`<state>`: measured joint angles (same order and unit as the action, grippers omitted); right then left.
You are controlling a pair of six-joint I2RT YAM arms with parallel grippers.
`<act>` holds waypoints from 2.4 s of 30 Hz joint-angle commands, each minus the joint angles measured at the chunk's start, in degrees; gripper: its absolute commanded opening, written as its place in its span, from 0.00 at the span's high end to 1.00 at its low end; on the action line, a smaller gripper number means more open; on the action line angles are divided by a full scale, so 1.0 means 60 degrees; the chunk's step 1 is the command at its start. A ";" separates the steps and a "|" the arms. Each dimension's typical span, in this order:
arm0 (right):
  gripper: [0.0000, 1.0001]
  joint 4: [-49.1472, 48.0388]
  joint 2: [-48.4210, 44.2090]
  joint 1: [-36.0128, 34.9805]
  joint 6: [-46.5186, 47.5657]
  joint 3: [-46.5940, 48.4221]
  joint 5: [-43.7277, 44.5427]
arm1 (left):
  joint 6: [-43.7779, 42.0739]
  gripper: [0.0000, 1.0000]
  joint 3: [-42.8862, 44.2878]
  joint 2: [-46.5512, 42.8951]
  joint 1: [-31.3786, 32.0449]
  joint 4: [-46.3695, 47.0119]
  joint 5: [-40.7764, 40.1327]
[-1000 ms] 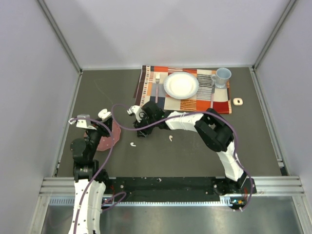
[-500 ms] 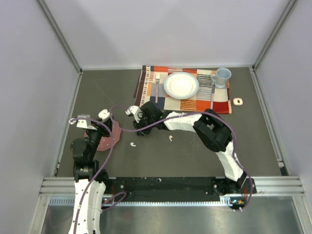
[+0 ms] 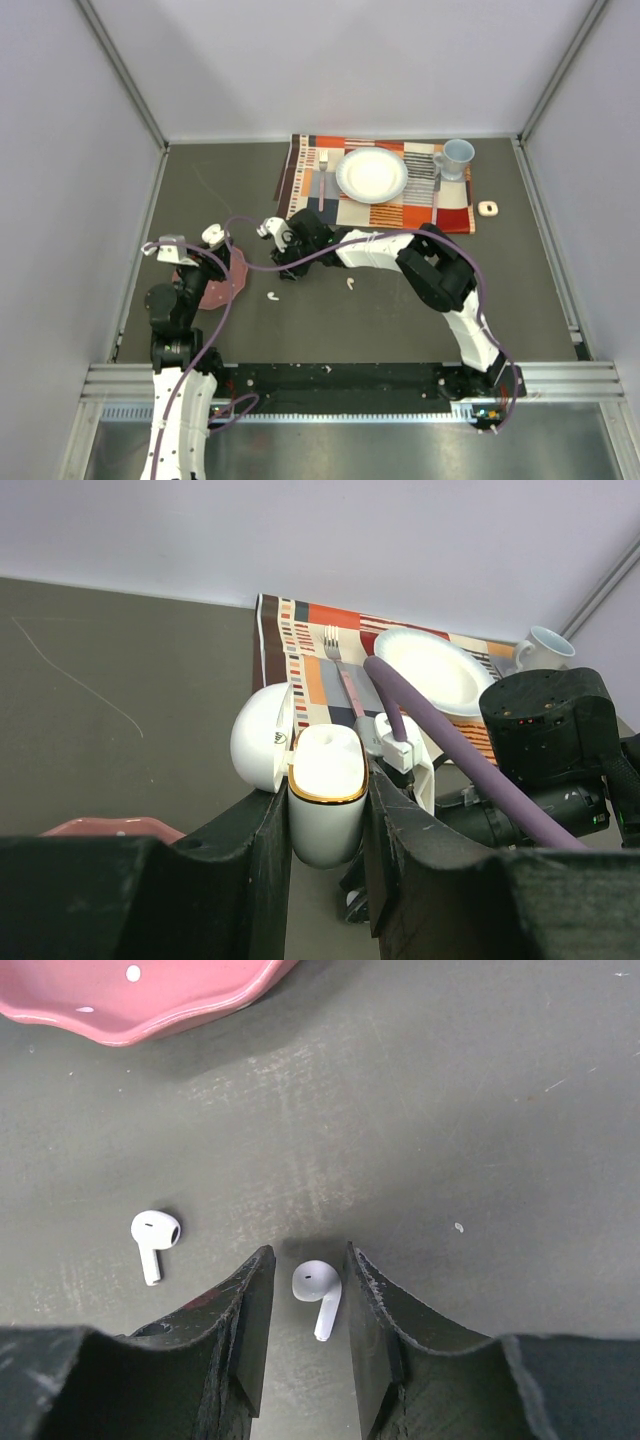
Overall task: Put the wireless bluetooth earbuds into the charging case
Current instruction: Pick up the right earbud from the center of the board, then insert the right earbud into the right side groove of the charging case.
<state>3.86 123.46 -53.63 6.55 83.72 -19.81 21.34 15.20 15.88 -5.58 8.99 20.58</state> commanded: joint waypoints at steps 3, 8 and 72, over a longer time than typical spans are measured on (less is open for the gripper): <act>0.65 0.0396 -0.0039 -0.0159 0.0534 -0.0169 0.0152 | 0.0076 1.00 -0.0073 -0.0112 -0.0065 0.0405 0.0057; 0.65 0.0558 -0.0113 -0.0159 0.0901 -0.0272 0.0431 | 0.0032 1.00 -0.0072 -0.0127 -0.0065 0.0391 -0.0001; 0.94 -0.1609 -0.5058 0.0603 -0.3288 -0.3083 0.2627 | 0.0762 1.00 -0.0029 0.1088 -0.0051 0.1869 0.2633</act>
<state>0.73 102.54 -50.13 -9.15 68.51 -9.58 22.87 15.16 20.93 -5.58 12.36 29.39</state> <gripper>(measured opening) 0.173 0.343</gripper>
